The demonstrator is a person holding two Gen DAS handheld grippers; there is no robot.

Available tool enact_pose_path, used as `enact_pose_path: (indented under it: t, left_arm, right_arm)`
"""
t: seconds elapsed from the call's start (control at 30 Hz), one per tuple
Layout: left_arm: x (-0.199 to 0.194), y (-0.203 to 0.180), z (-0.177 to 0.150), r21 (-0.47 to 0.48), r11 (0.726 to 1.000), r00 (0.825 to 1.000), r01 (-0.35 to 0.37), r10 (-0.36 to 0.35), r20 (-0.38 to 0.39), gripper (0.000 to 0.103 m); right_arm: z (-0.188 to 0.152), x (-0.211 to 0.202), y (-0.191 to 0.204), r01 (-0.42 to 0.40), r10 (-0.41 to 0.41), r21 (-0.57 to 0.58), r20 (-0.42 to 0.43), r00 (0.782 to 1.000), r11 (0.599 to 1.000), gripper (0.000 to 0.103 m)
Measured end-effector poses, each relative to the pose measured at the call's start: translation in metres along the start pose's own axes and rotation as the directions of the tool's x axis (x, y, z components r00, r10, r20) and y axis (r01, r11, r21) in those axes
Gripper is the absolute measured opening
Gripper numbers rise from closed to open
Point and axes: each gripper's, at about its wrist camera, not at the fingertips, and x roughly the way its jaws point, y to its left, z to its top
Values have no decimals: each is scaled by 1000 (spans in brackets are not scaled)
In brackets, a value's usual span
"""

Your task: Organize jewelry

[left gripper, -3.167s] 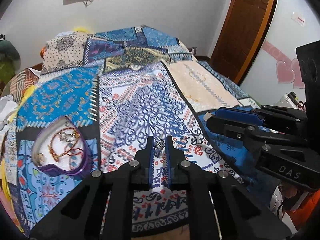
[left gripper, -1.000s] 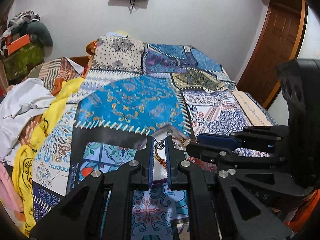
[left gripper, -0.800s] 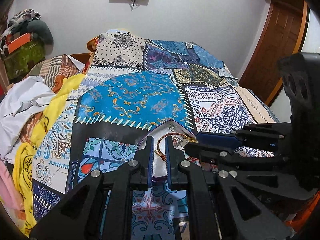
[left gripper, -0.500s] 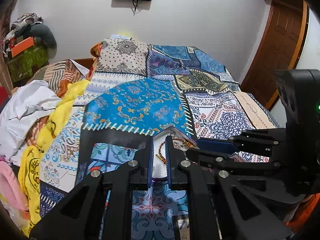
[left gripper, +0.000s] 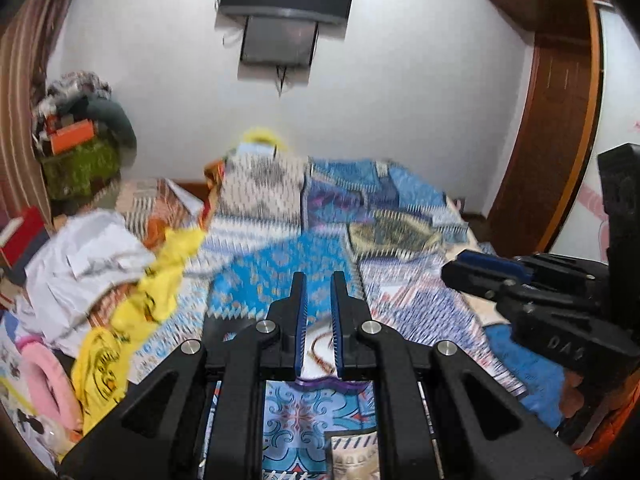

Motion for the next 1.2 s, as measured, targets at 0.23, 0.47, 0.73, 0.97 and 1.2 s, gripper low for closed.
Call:
enact_pose_path:
  t: [0.23,0.47,0.73,0.97,1.2]
  left_arm:
    - [-79,-28,18,30,999,980,-41,34,198,27]
    - [-138,-55,8,50,990,938,-134,110,329,68]
    - [-162,-55,-3,-15,991,929,-136,132,346,101]
    - [-169,-58,-8,-23,991,929,-135,134,344,102]
    - [-170,-63,-10,-14,989,928,-146,142,345,102]
  right_arm:
    - [13,-97,15,46,-45,2,255,966,999,19]
    - [1,-158,38,99,-95,12,413,906,995,38]
    - [-13,-177,49,212,-215,60,473,854,975,85]
    - [-17,-183,47,236,-240,71,477,845,969,94]
    - [-22,-184,45,233,-239,73,472,849,970,94]
